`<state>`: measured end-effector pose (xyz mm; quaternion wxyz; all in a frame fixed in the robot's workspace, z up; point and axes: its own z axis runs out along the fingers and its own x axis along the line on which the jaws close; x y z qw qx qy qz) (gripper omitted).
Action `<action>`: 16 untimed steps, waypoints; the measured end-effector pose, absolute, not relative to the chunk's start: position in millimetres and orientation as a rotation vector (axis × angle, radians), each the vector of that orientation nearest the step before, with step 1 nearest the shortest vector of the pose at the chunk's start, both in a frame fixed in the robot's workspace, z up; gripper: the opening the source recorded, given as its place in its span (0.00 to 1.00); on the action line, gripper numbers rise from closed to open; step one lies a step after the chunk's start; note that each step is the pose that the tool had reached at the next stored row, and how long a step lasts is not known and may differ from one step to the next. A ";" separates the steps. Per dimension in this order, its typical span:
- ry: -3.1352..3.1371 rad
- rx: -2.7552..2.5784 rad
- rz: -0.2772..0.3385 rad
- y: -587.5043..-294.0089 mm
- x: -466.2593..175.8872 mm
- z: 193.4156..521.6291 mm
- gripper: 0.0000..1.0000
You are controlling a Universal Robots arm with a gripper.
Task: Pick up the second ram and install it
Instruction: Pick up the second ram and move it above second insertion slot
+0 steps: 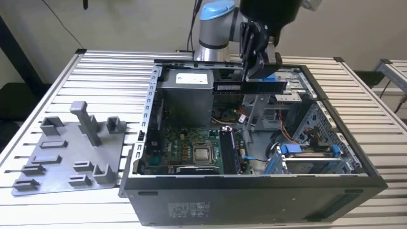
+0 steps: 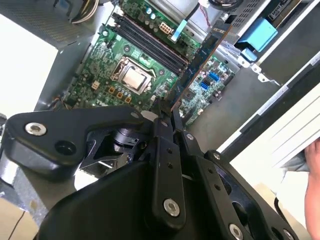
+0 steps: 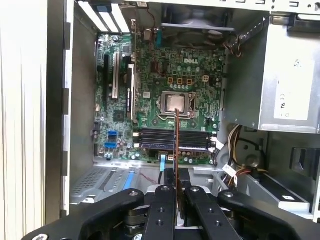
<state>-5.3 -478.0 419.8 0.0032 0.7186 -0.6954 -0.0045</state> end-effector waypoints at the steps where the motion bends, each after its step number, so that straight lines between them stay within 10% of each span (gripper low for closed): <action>1: -2.182 2.251 -0.014 -476.9 -5.2 419.7 0.14; 16: -2.231 2.203 -0.014 -458.5 -5.3 417.5 0.14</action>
